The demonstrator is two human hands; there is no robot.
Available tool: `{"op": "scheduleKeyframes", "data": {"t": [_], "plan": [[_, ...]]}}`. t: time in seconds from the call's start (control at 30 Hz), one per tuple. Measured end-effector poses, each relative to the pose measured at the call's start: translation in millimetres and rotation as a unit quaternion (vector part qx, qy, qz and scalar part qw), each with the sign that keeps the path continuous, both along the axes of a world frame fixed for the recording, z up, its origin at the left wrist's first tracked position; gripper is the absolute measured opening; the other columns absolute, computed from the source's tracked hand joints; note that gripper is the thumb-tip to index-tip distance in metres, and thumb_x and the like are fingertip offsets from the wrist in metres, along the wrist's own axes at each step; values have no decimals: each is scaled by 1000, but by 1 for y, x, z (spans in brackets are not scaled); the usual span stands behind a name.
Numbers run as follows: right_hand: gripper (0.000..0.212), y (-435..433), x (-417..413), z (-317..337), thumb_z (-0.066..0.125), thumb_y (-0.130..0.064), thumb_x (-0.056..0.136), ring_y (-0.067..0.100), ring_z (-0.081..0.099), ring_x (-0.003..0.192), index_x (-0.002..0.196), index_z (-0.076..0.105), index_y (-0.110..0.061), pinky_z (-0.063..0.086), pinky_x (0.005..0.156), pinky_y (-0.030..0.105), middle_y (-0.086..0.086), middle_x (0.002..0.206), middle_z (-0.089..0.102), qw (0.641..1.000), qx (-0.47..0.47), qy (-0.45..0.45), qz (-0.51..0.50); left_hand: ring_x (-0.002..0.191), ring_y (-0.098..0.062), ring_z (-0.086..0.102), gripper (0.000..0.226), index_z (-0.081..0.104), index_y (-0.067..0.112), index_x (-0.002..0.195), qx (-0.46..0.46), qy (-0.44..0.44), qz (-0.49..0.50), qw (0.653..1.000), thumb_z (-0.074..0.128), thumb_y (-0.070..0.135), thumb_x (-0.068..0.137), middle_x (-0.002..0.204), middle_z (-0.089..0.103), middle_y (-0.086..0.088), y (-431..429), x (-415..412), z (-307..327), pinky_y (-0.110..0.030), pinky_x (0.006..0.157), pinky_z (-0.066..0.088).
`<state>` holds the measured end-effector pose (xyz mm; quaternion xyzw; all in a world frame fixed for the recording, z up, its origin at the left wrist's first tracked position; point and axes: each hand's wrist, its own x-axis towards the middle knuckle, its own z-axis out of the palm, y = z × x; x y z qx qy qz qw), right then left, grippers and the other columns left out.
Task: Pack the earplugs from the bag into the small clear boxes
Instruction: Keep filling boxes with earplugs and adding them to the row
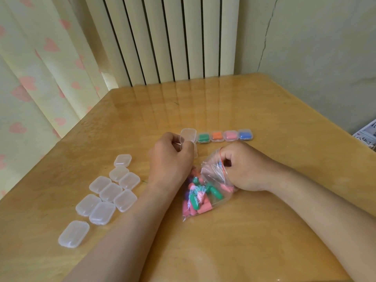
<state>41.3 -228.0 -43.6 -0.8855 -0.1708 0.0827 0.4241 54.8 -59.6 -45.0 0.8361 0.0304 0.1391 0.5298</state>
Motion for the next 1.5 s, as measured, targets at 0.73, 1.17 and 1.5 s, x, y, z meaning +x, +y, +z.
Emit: {"op": "scheduleKeyframes", "data": {"t": [0.73, 1.17, 1.5], "plan": [[42, 6, -7, 5, 57, 13, 81, 0, 47, 48, 75, 70, -26, 34, 50, 10, -25, 48, 53, 998, 39, -44, 38, 65, -29, 71, 17, 62, 23, 81, -21, -9, -13, 1000, 52, 33, 74, 75, 70, 2, -1, 2, -4, -53, 62, 57], [21, 7, 2, -6, 70, -1, 81, 20, 69, 78, 86, 72, -21, 57, 74, 45, -3, 83, 73, 992, 56, -114, -21, 70, -25, 70, 18, 65, 20, 84, -35, -22, -9, 999, 54, 31, 74, 75, 70, 2, -1, 4, -5, -51, 64, 58], [27, 5, -2, 4, 64, 5, 80, 16, 72, 81, 74, 72, -21, 59, 80, 41, -5, 81, 76, 997, 42, -58, -14, 63, -29, 70, 9, 63, 20, 83, -47, -11, 7, 999, 56, 24, 80, 72, 70, -2, 0, 4, -3, -52, 60, 58]]}}
